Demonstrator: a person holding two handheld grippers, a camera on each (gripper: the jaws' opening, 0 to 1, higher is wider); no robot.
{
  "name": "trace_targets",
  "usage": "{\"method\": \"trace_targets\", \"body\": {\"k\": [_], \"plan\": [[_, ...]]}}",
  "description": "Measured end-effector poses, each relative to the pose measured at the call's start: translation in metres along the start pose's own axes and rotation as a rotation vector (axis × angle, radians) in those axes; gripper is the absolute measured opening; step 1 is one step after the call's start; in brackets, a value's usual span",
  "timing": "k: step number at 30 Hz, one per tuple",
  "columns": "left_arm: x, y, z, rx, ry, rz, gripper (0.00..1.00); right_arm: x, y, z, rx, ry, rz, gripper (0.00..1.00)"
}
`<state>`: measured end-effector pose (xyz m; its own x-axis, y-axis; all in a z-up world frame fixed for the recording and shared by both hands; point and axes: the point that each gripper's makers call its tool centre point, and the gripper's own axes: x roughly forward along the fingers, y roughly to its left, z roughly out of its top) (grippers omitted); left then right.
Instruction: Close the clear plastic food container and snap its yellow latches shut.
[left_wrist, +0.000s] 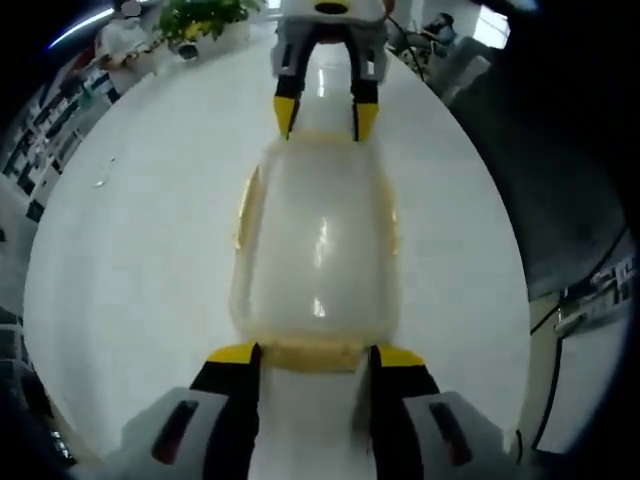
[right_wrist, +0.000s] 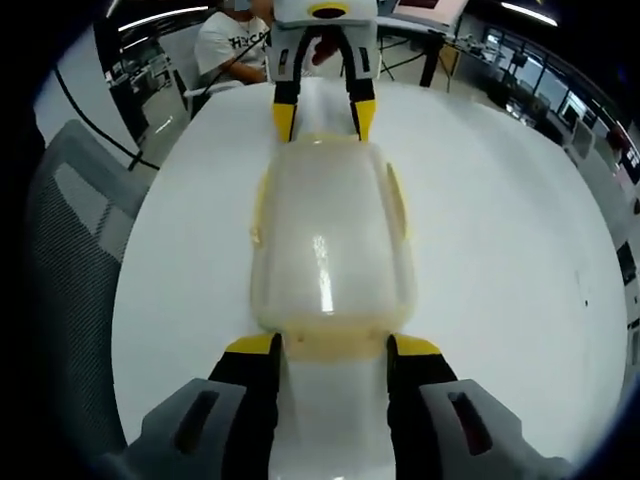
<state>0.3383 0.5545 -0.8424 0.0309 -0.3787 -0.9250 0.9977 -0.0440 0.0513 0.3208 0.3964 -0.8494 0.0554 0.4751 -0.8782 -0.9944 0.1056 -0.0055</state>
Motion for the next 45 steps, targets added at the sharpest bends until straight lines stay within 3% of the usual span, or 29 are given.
{"method": "trace_targets", "body": {"k": [7,14,21,26,33,36,45], "plan": [[0.001,0.0,0.001,0.001,0.024,-0.012,0.34,0.002,0.001,0.001,-0.055,0.065,0.023,0.38],[0.0,-0.002,-0.001,-0.023,-0.009,-0.022,0.35,0.004,0.002,0.002,-0.069,0.146,0.025,0.39],[0.002,-0.003,-0.003,-0.001,0.005,-0.025,0.34,0.001,0.002,0.0,-0.046,0.09,0.014,0.37],[0.002,-0.002,-0.004,-0.001,0.019,-0.026,0.34,0.003,0.003,0.003,-0.043,0.144,0.01,0.36],[0.003,-0.01,0.0,-0.031,0.053,0.013,0.33,-0.001,0.006,-0.002,-0.044,0.117,0.011,0.36],[0.003,-0.011,-0.001,-0.055,0.035,0.019,0.33,-0.002,0.007,-0.005,-0.035,0.094,0.016,0.36],[0.007,-0.026,0.009,-0.111,-0.016,0.019,0.33,-0.006,0.012,-0.011,-0.11,0.133,0.028,0.35]]}}
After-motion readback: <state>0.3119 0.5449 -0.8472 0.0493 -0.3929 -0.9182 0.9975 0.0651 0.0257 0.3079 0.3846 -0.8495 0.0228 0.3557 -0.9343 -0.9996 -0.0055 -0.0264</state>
